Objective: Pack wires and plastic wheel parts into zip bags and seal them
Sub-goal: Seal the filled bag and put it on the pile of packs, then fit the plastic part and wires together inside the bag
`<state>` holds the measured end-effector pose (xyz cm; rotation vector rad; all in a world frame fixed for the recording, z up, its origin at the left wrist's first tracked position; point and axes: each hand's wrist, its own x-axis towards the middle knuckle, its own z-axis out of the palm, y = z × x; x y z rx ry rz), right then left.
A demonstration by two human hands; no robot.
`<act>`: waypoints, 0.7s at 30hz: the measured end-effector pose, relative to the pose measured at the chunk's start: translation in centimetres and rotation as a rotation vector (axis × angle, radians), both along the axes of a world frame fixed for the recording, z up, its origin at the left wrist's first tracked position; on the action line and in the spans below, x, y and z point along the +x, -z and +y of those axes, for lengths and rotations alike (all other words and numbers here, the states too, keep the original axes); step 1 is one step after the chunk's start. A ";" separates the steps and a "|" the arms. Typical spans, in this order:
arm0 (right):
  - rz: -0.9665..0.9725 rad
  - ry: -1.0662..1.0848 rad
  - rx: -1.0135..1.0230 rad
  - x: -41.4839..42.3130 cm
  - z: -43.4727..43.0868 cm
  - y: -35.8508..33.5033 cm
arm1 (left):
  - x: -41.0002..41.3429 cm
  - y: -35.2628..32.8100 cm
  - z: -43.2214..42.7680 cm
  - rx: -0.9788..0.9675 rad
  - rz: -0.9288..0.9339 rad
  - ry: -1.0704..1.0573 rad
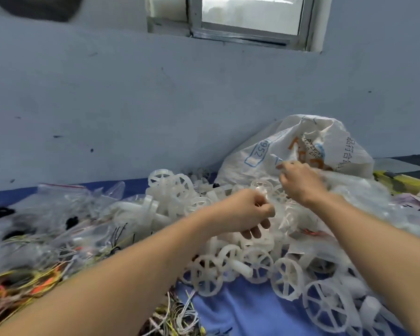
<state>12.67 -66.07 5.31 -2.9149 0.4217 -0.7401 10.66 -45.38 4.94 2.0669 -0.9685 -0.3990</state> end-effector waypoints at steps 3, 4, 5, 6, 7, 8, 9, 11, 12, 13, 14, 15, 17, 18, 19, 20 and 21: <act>-0.072 -0.158 -0.002 0.8 7.6 -1.4 | -0.1 -0.7 6.7 0.020 -0.024 -0.122; -0.085 -0.217 0.011 1.0 10.6 -1.7 | -0.3 -0.8 9.0 0.033 -0.030 -0.170; -0.092 -0.275 0.028 1.1 13.7 -1.8 | -0.5 -0.8 11.5 0.051 -0.044 -0.225; -0.100 -0.332 0.047 1.1 16.9 -1.9 | -0.8 -0.7 14.1 0.073 -0.067 -0.281; -0.106 -0.389 0.065 0.9 20.0 -1.8 | -1.1 -0.6 16.6 0.095 -0.087 -0.327; -0.109 -0.448 0.077 0.6 23.0 -1.5 | -1.4 -0.5 19.2 0.114 -0.102 -0.366; -0.104 -0.507 0.081 0.2 25.9 -1.1 | -1.8 -0.4 21.9 0.134 -0.109 -0.405; -0.062 -0.607 0.079 -0.6 31.1 0.1 | -2.5 -0.1 27.1 0.195 -0.124 -0.519; -0.031 -0.647 0.079 -1.1 33.3 0.8 | -2.7 -0.1 29.6 0.227 -0.143 -0.592; 0.002 -0.680 0.086 -1.6 35.3 1.6 | -2.9 0.0 32.2 0.262 -0.174 -0.669; 0.029 -0.707 0.094 -2.1 37.1 2.4 | -3.0 0.1 34.8 0.299 -0.212 -0.739; 0.052 -0.731 0.101 -2.5 38.7 3.3 | -3.2 0.2 37.4 0.335 -0.250 -0.804; 0.101 -0.778 0.100 -3.4 41.5 4.6 | -3.7 0.6 42.3 0.424 -0.335 -0.929; 0.127 -0.795 0.096 -3.8 42.8 5.3 | -3.9 1.0 44.7 0.477 -0.361 -0.980; 0.144 -0.804 0.088 -4.1 43.9 5.8 | -4.2 1.4 46.8 0.527 -0.372 -1.021; 0.155 -0.809 0.083 -4.2 44.9 6.1 | -4.4 1.8 48.4 0.575 -0.360 -1.037; 0.164 -0.809 0.082 -4.3 45.8 6.3 | -4.8 2.3 49.6 0.627 -0.327 -1.035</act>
